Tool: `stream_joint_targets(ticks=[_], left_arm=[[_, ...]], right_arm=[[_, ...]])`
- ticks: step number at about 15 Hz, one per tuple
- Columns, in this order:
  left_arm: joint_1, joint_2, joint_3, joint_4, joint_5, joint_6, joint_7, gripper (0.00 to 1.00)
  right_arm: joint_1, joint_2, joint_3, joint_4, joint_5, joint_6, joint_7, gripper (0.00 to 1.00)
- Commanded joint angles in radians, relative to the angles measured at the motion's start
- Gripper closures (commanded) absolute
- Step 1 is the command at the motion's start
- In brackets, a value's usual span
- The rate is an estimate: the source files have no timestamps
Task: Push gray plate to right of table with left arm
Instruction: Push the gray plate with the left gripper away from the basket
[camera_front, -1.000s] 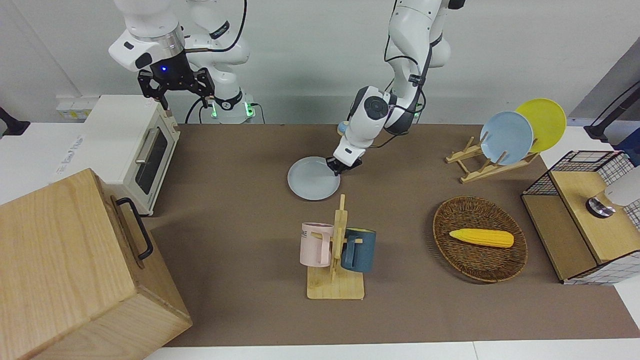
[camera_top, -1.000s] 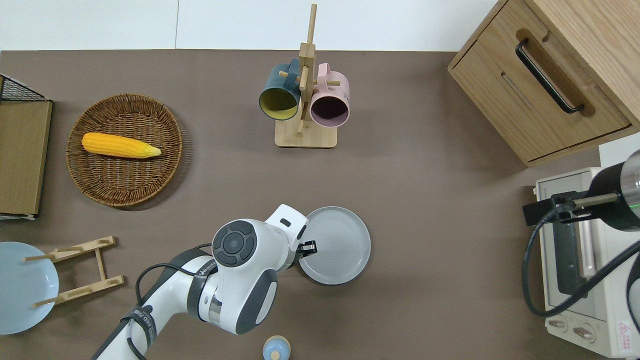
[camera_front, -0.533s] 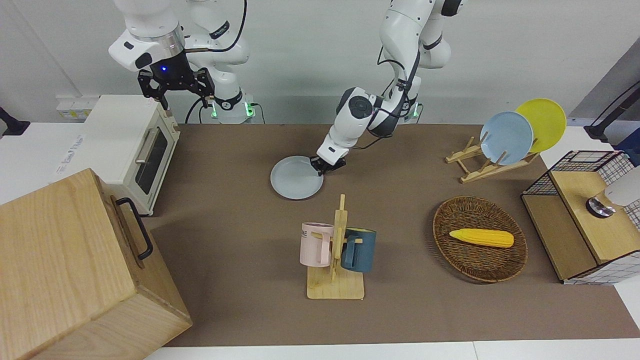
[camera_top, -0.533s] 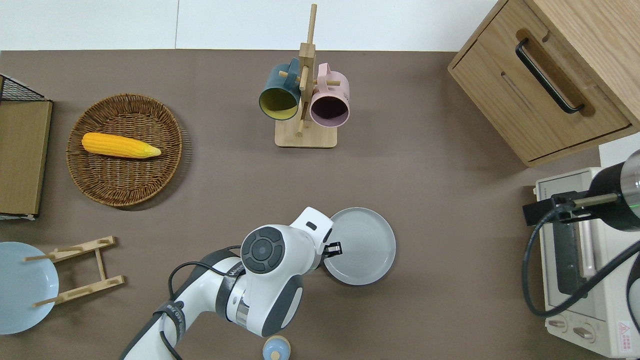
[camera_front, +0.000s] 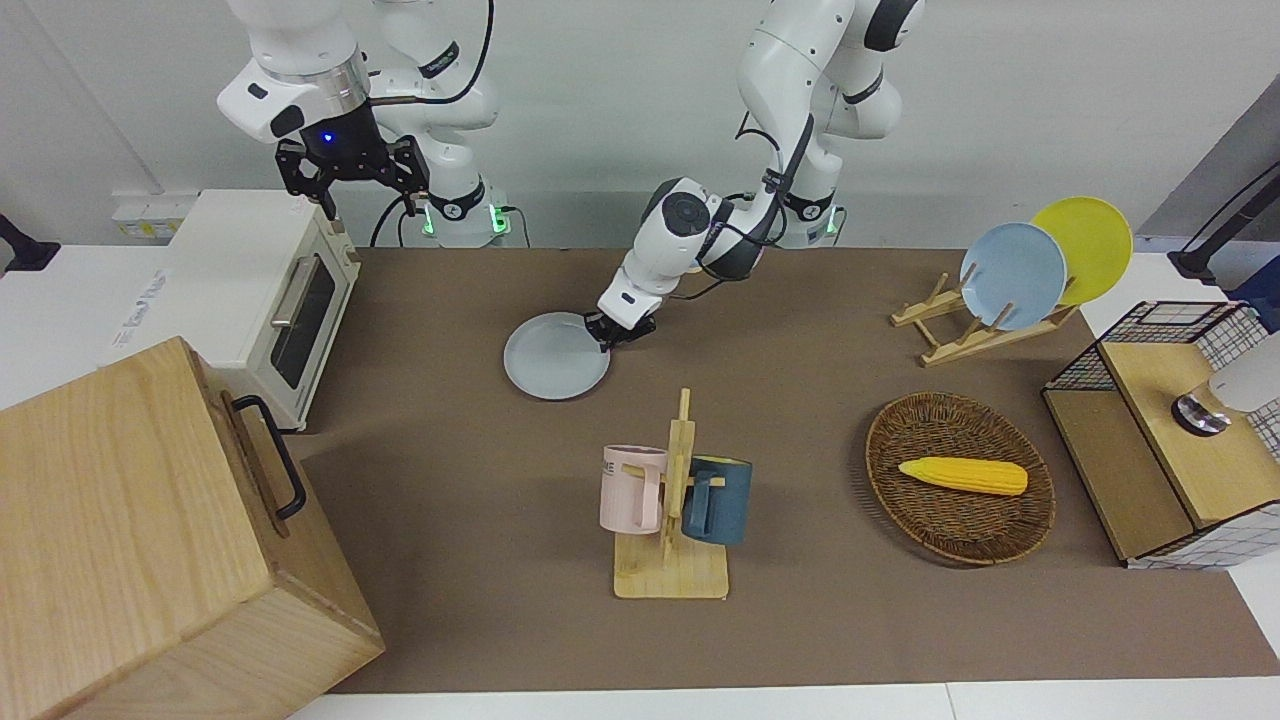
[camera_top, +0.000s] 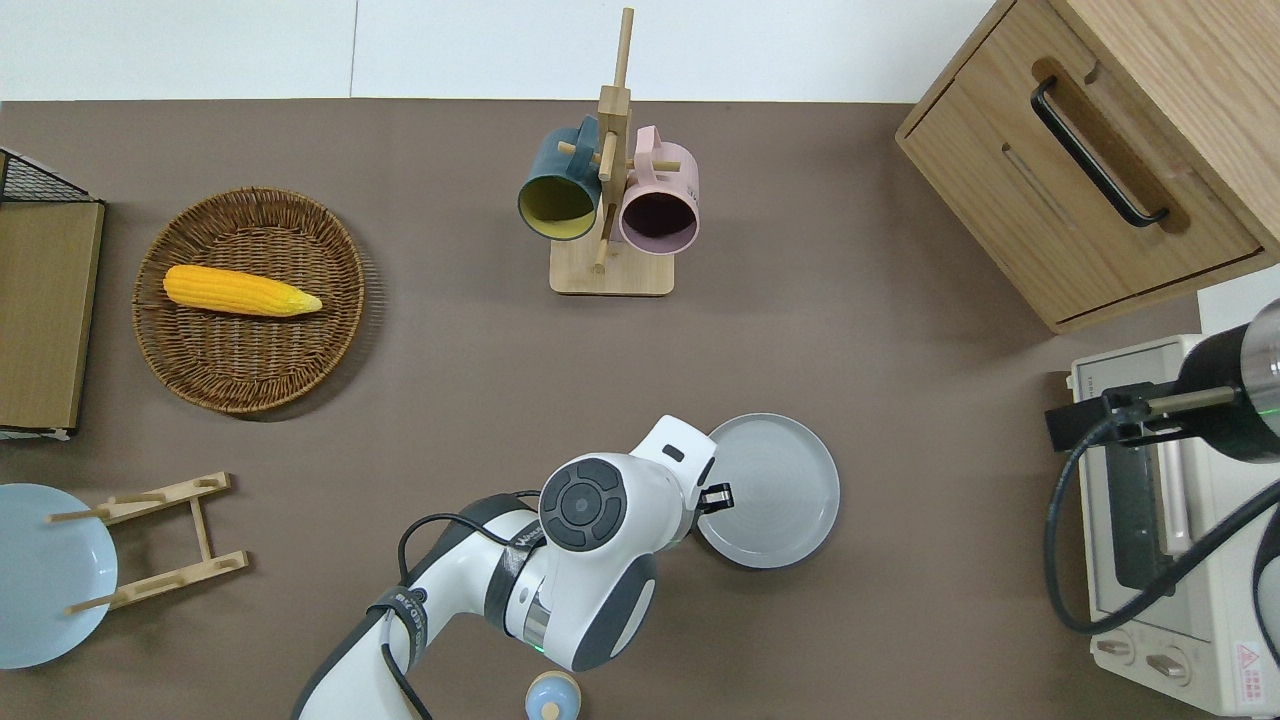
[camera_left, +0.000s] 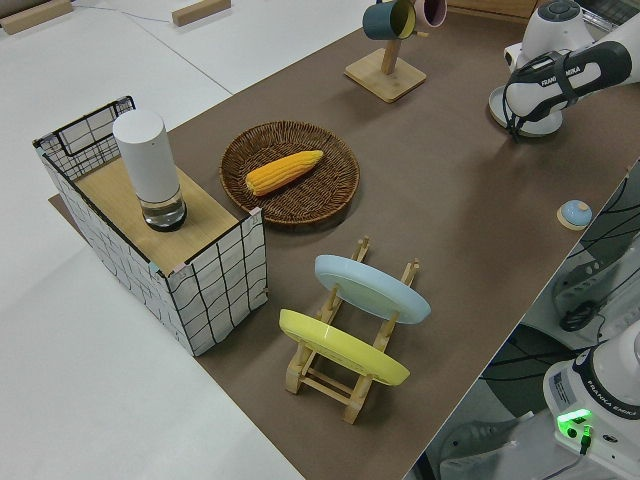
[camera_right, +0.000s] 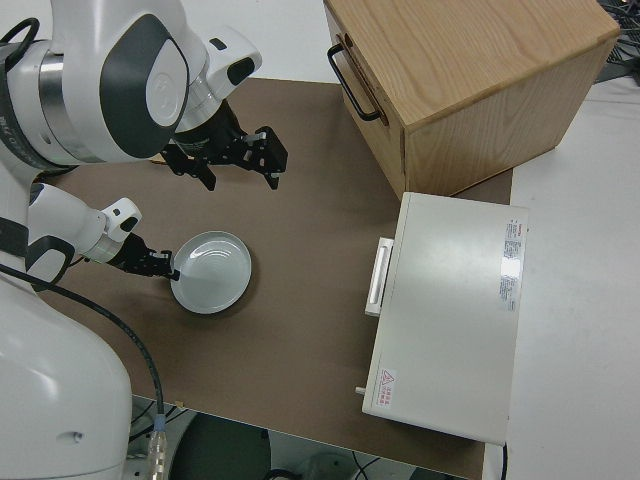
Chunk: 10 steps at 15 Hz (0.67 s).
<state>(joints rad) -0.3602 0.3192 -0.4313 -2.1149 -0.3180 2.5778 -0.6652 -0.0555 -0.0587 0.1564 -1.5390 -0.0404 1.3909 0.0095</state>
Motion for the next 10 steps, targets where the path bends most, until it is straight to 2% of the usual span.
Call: stream_joint_targets(ticks=[1,2,3,7,10], left_arm=[[-0.019,0.032,0.009,0.035,-0.013,0.013,-0.011,0.5],[-0.023,0.032,0.009,0.035,-0.004,0.013,-0.008,0.19],[-0.028,0.029,0.011,0.033,0.0,0.01,-0.007,0.01],[-0.013,-0.034,0.022,0.03,0.036,-0.076,0.001,0.01],[0.039,-0.104,0.028,0.032,0.146,-0.21,0.009,0.0]], right_arm=[[-0.001,-0.01,0.0,-0.004,0.002,-0.004,-0.008,0.005],[-0.001,-0.01,0.0,-0.004,0.002,-0.004,-0.008,0.005],[-0.001,-0.01,0.0,-0.004,0.002,-0.004,-0.008,0.005],[-0.001,-0.01,0.0,-0.004,0.002,-0.004,-0.008,0.005],[-0.001,-0.01,0.0,-0.004,0.002,-0.004,-0.008,0.005]])
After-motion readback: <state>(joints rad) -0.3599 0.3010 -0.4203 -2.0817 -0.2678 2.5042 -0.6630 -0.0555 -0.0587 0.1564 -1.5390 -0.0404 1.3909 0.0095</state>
